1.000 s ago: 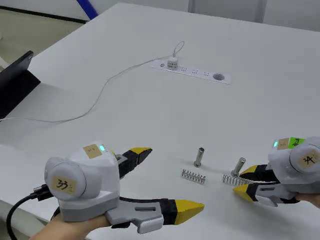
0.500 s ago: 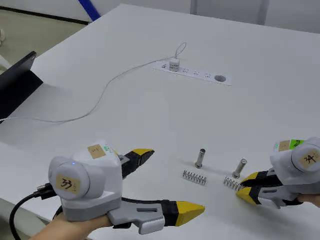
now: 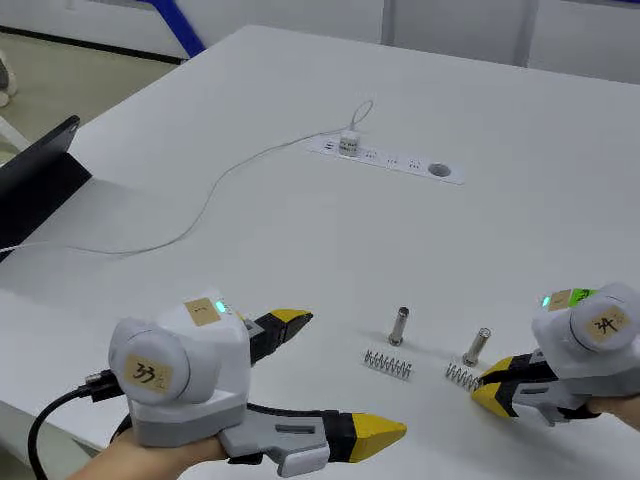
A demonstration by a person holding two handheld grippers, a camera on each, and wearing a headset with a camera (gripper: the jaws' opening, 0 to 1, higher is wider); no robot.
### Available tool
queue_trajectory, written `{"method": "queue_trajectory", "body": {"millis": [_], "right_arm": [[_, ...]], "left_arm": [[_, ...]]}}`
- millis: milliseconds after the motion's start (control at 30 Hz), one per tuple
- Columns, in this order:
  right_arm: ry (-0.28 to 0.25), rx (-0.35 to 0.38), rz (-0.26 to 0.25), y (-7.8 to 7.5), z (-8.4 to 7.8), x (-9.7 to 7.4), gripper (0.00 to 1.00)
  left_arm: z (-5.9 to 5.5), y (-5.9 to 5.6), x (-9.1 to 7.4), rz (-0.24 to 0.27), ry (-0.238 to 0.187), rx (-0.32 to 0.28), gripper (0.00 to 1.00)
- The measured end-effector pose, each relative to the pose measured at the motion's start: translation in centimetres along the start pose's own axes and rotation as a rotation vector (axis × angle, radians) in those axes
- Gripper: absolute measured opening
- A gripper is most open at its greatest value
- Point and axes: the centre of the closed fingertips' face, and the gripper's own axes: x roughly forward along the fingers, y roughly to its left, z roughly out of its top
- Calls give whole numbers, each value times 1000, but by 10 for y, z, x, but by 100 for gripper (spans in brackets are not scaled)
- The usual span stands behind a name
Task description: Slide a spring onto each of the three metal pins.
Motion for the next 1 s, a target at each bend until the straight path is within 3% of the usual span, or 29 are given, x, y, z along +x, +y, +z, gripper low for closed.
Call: {"method": "queue_trajectory", "body": {"millis": [133,500,633,767,900,1000], "right_arm": [[-32,0,-8,2,6,-12,10],[-86,-105,-44,16,18,-51,10],[-94,-138,-45,23,19,-62,10],[-99,-194,-38,33,22,-74,10],[-104,-227,-20,44,27,-82,10],[-102,-312,-17,53,31,-88,10]], "left_arm": [[-2,-4,2,-11,12,22,89],[-9,-9,9,-42,58,70,85],[-2,-20,14,-67,49,92,85],[2,-31,23,-99,80,191,85],[9,-41,31,-126,75,206,82],[15,-50,37,-147,52,190,77]]}}
